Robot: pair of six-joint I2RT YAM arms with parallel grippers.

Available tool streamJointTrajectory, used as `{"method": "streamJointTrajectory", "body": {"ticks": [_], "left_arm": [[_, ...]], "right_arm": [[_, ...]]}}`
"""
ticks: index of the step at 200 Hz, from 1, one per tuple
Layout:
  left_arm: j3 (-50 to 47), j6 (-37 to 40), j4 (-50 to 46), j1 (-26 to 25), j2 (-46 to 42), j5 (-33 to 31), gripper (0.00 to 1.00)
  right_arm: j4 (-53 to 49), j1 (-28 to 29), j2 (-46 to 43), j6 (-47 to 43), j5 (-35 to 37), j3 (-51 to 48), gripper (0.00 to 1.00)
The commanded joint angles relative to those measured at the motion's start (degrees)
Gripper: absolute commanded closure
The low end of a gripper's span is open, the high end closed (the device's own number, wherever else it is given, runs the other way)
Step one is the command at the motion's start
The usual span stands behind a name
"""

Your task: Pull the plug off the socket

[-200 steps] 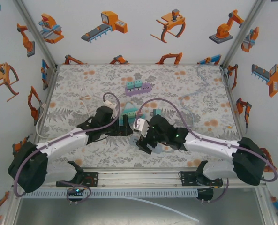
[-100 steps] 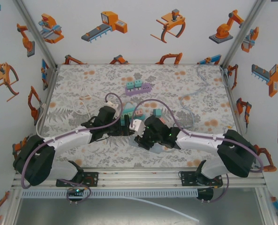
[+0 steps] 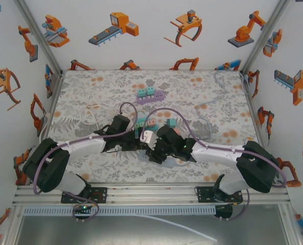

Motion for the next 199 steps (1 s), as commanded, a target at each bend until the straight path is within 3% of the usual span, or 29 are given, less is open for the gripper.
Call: {"method": "streamJointTrajectory", "body": {"ticks": [1, 37, 94, 118, 137, 170, 199], "left_arm": [[1.1, -1.3, -4.6, 0.3, 0.5, 1.4, 0.28], [1.8, -0.3, -10.0, 0.3, 0.4, 1.7, 0.37], [2.9, 2.2, -10.9, -0.4, 4.2, 5.0, 0.39], [5.0, 4.1, -14.1, -1.7, 7.2, 3.4, 0.4], [5.4, 4.8, -15.5, -2.9, 8.0, 1.9, 0.49], [5.0, 9.0, -20.1, -4.1, 7.0, -0.4, 0.54], [3.6, 10.1, -19.2, -4.3, 6.3, 4.3, 0.52]], "right_arm": [[2.7, 0.3, -0.1, -0.3, -1.5, 1.9, 0.78], [3.0, 0.4, -0.2, -0.4, -0.8, 1.8, 0.78], [4.2, 0.4, 0.0, -0.1, -1.5, 1.3, 0.78], [3.9, 0.3, 0.2, -0.2, -1.7, 1.6, 0.78], [3.8, 0.3, 0.1, -0.3, -1.5, 1.7, 0.78], [3.4, 0.3, 0.0, -0.4, -0.8, 1.8, 0.79], [3.5, 0.4, 0.0, -1.4, -0.5, 2.0, 0.79]]}}
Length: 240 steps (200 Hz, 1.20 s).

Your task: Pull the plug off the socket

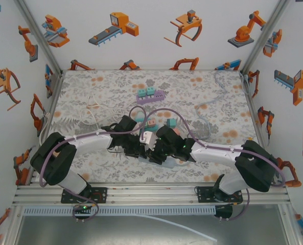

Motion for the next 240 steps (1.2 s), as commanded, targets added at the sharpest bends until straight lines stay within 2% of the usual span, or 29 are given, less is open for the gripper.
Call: {"method": "streamJointTrajectory", "body": {"ticks": [1, 18, 70, 124, 175, 206, 240], "left_arm": [[-2.2, 4.2, -6.1, -1.0, 0.9, 1.2, 0.51], [-1.3, 4.5, -6.7, -1.9, 3.0, 1.6, 0.49], [-1.1, 0.2, -7.3, -3.2, 7.0, -8.7, 0.5], [-2.9, -0.8, -7.7, -3.5, 9.6, -17.2, 0.52], [-4.5, -1.9, -4.5, -3.5, 14.9, -16.3, 0.52], [-3.5, -0.5, -6.5, -3.5, 15.0, -17.0, 0.52], [-3.0, -1.2, -7.4, -3.1, 15.8, -17.6, 0.52]], "right_arm": [[3.9, 0.3, -0.7, -0.9, 0.1, 2.0, 0.79], [5.1, 0.3, -0.7, -1.1, 0.1, 1.9, 0.79], [7.2, 0.7, -0.8, -1.6, -3.6, 1.5, 0.8], [11.4, 0.7, -3.7, 0.9, -7.2, 0.8, 0.81], [10.6, 0.7, -6.3, 1.1, -6.0, 1.3, 0.85], [1.5, 2.7, -4.8, -4.6, -3.4, 5.1, 0.89], [3.8, 2.9, -5.2, -4.0, -4.3, 4.7, 0.9]]}}
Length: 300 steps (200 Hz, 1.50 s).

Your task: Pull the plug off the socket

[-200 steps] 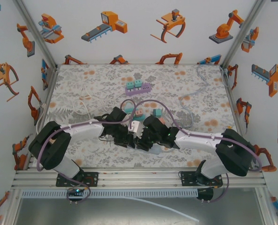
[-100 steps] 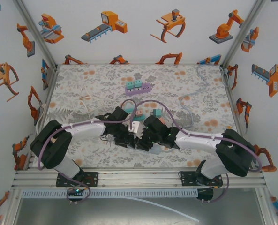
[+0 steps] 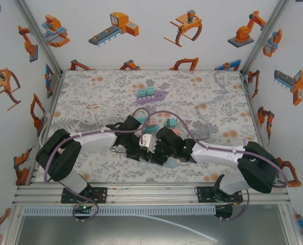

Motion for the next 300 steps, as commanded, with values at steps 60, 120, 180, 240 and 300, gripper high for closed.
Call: {"method": "streamJointTrajectory", "body": {"ticks": [60, 120, 180, 240, 300], "left_arm": [[-5.8, 0.2, -3.7, -1.0, 12.2, -18.2, 0.51], [-5.2, 1.1, -3.3, -0.6, 13.3, -17.1, 0.5], [-5.8, 1.7, -2.4, 0.2, 13.5, -15.9, 0.49], [-6.0, 1.8, -2.3, 0.3, 13.1, -15.6, 0.49], [-6.9, -0.2, -2.1, -0.4, 6.7, -13.4, 0.5]], "right_arm": [[2.0, 3.6, -0.1, 1.9, 0.6, 8.1, 0.96], [1.8, 3.6, -1.6, 1.9, -1.7, 9.8, 0.96], [5.3, 2.8, -3.0, 5.0, -4.2, 7.2, 0.96], [7.0, 2.3, -7.7, 5.6, -2.7, 5.0, 0.96], [6.5, -5.2, -16.7, 25.9, 10.5, 4.3, 0.98]]}}
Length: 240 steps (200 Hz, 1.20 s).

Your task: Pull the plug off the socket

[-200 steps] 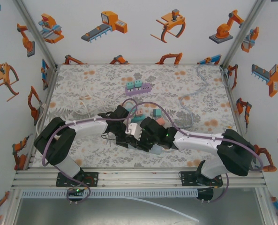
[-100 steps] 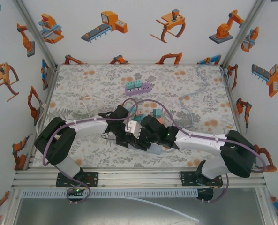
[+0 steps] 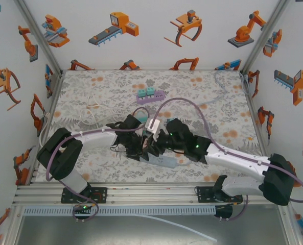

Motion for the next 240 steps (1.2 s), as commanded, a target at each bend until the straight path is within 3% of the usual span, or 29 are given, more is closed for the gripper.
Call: {"method": "streamJointTrajectory", "body": {"ticks": [1, 27, 85, 123, 158, 187, 219, 240], "left_arm": [[-7.4, 0.7, -1.8, -1.2, 5.9, -14.3, 0.5], [-7.0, -0.6, -2.3, -1.5, 0.6, -13.8, 0.49], [-4.7, -1.5, -9.7, -1.5, -12.4, -17.4, 0.42], [-2.8, 3.0, -11.9, -3.5, -22.2, -15.5, 0.41], [-3.1, 9.0, -8.2, -5.2, -33.8, -8.8, 0.39], [-5.4, 10.8, -5.9, -5.7, -42.5, -7.5, 0.36], [-8.2, 10.8, -6.6, -5.7, -50.2, -12.0, 0.31], [-8.4, 8.0, -10.1, -5.7, -52.7, -19.2, 0.3]], "right_arm": [[1.6, -3.9, -3.6, 13.2, 9.2, 0.9, 0.98], [-5.7, -10.5, -5.0, 26.4, 14.5, 3.2, 0.98], [-15.7, -23.7, -3.4, 46.4, 16.1, 5.0, 1.0], [-21.9, -29.0, 4.7, 49.3, 14.3, 9.4, 1.0], [-22.5, -32.9, 13.1, 49.9, 14.0, 12.0, 1.0], [-22.2, -35.6, 19.7, 50.0, 13.2, 14.0, 1.0], [-22.0, -38.0, 25.2, 51.3, 12.2, 15.2, 1.0], [-21.6, -38.7, 27.4, 51.1, 11.6, 15.5, 0.84]]}}
